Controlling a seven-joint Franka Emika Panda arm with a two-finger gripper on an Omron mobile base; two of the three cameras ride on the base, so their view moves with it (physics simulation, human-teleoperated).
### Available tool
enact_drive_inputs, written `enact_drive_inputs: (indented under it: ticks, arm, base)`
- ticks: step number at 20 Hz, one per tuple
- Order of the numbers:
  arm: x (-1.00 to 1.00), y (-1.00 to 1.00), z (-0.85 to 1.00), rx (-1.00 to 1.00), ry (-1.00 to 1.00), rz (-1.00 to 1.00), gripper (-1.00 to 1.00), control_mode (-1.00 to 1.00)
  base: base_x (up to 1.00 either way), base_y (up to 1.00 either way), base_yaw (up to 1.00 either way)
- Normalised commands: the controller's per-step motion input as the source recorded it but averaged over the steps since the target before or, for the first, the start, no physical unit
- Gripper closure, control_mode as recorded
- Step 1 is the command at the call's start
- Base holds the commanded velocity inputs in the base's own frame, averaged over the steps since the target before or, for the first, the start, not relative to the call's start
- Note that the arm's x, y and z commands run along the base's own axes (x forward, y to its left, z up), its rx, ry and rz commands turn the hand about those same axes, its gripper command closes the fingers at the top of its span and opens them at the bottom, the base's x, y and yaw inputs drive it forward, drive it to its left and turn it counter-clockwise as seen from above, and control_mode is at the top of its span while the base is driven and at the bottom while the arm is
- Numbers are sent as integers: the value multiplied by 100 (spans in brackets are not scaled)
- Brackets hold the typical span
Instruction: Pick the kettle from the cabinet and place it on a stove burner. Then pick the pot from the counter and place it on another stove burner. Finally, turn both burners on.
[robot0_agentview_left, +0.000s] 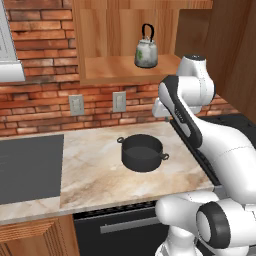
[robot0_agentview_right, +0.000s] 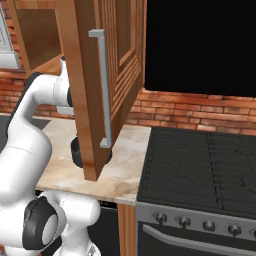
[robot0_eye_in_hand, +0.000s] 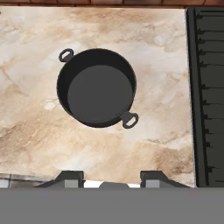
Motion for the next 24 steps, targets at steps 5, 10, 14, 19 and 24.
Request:
enact_drive_inputs:
  ticks: [5,10,14,19,24]
  arm:
    - [-2,0,0,0,0,0,-100,-100]
    - [-1,0,0,0,-5,0,-100,-100]
    - [-13,0,6,0,-13,0,-100,-100]
    - [-15,8,24,-1,-21,0,-100,-100]
    - [-12,25,37,-3,-26,0,-100,-100]
  base:
    - [0,0,0]
    - [0,0,0]
    - [0,0,0]
    - [0,0,0]
    - [0,0,0]
